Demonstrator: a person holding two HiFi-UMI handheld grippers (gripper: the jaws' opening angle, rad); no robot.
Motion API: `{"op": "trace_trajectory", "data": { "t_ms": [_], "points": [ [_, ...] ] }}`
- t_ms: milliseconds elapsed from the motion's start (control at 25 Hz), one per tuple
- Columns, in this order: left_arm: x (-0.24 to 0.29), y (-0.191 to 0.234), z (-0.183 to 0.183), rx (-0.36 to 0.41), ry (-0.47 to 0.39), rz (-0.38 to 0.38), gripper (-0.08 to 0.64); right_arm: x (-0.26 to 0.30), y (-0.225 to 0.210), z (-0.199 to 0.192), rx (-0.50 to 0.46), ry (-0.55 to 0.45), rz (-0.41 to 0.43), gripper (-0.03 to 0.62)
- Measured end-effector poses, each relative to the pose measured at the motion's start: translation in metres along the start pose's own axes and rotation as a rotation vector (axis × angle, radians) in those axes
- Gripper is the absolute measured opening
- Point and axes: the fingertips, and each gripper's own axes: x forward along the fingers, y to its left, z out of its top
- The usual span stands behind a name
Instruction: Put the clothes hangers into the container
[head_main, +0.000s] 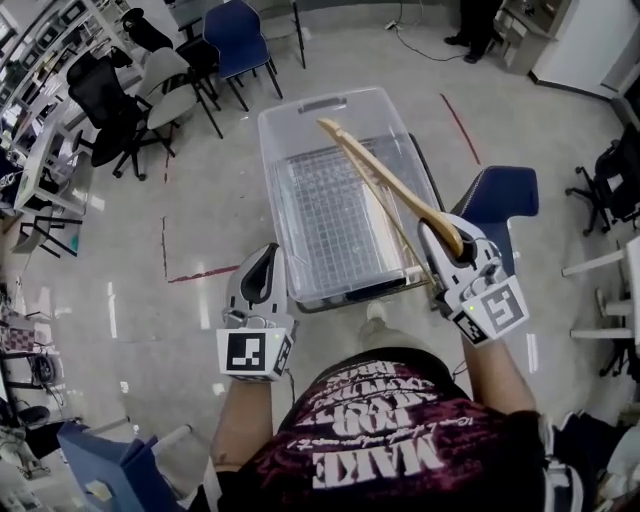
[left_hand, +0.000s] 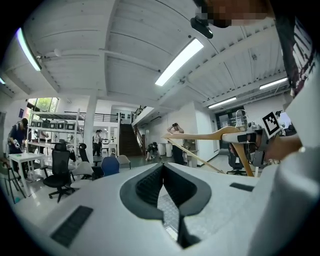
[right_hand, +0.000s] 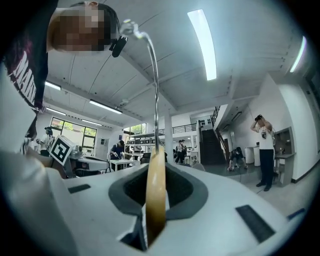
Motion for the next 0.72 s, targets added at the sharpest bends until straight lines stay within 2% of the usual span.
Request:
{"op": "trace_trajectory", "data": {
  "t_ms": [480,720],
  "points": [
    [0.054,0.02,-0.015,-0.041,0.047,0.067,0.006,0.064,-0.046,-0.02,0.03,0.057,0.078,0.06],
    [0.08,0.006,-0.021,-0.041,0.075,0.086,0.006,0.08,-0.072,-0.037,0.074,0.07,0.117,0.06]
  ]
}}
